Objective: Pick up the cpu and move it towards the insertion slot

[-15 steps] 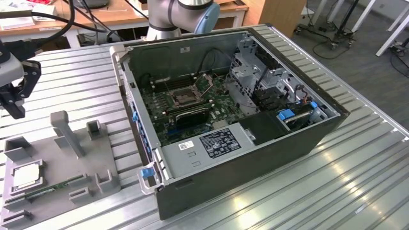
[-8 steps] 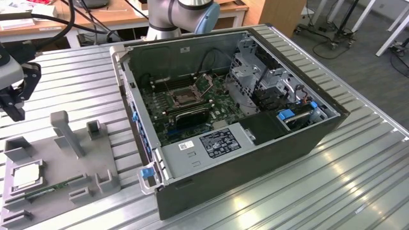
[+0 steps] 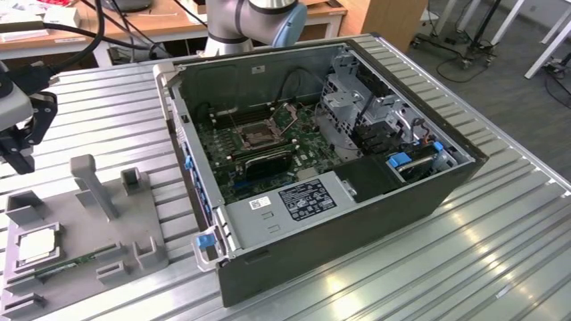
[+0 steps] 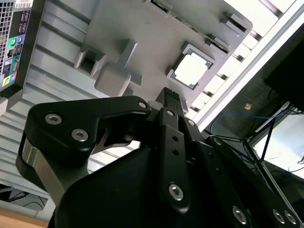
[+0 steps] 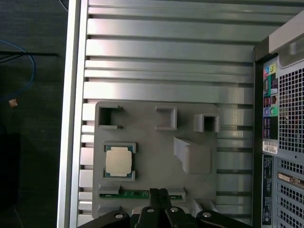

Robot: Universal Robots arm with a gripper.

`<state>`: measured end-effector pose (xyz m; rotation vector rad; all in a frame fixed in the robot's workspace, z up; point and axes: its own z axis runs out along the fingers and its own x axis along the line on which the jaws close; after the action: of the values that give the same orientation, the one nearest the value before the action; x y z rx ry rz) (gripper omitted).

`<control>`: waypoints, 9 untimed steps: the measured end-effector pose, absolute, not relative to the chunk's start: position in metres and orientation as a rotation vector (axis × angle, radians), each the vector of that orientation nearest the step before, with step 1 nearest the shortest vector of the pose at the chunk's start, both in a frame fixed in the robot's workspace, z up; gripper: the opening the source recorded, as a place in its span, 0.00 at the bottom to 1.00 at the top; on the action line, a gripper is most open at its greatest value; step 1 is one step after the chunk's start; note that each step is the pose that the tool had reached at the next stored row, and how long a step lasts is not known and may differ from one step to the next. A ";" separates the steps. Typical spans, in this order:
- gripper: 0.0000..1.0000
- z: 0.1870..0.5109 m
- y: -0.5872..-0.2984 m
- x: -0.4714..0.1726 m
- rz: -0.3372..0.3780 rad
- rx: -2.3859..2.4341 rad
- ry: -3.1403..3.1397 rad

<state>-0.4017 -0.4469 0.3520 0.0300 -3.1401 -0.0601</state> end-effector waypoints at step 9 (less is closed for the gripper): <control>0.11 0.352 -0.451 -0.402 -0.060 0.030 -3.140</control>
<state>-0.4016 -0.4512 0.3521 0.0300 -3.1400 -0.0600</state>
